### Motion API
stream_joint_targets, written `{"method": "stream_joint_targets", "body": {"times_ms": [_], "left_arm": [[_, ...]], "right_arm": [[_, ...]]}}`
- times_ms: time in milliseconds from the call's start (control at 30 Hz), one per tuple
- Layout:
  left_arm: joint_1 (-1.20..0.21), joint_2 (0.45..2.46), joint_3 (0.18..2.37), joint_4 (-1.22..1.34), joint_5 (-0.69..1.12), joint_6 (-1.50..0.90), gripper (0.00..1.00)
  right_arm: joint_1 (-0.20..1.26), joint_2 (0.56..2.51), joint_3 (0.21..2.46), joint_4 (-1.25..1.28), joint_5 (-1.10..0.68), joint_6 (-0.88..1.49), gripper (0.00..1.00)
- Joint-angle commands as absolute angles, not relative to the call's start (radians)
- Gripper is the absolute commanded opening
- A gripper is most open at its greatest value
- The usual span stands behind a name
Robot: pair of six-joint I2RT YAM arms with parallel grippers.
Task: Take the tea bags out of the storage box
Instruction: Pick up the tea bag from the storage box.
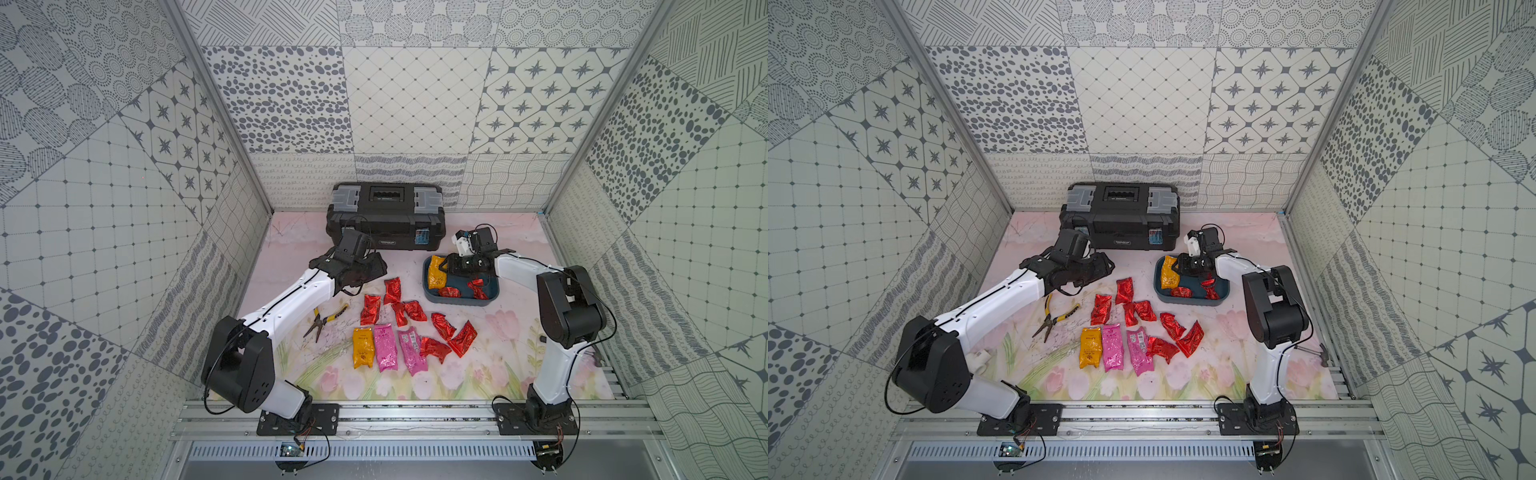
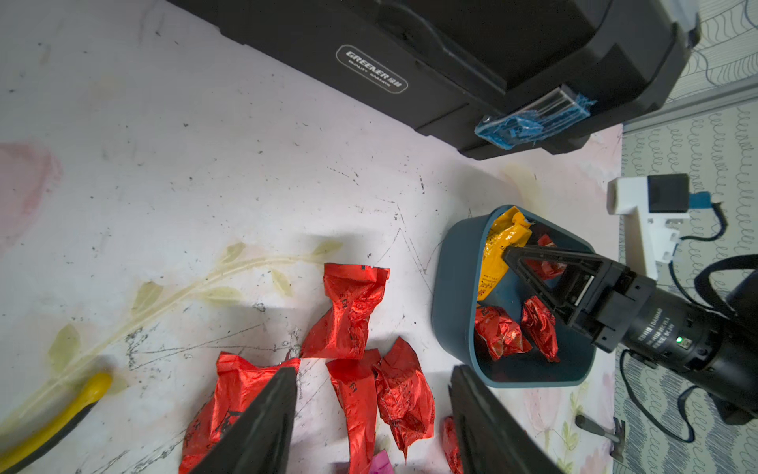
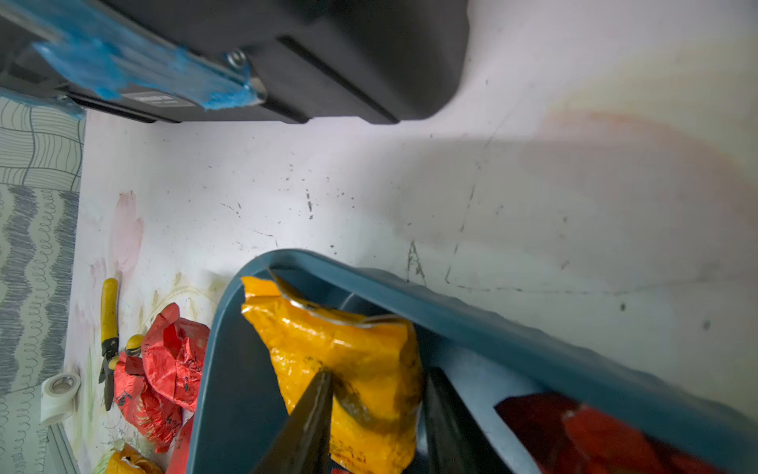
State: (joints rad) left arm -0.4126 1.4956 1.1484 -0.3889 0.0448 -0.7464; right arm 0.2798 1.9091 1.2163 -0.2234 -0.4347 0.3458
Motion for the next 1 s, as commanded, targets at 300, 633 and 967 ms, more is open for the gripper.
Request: {"method": "stream_joint_targets", "body": {"times_ms": [300, 633, 967], "left_arm": [[-0.396, 1.407, 1.087, -0.336, 0.019, -0.790, 0.64], [-0.377, 1.342, 1.026, -0.383, -0.021, -0.834, 0.63], [-0.304, 1.199, 0.891, -0.441, -0.139, -0.967, 0.63]], "right_arm": [[0.278, 1.862, 1.153, -0.094, -0.479, 0.403, 0.02], [0.281, 1.655, 1.101, -0.172, -0.395, 0.411, 0.00], [0.489, 1.530, 1.133, -0.225, -0.313, 0.516, 0.00]]}}
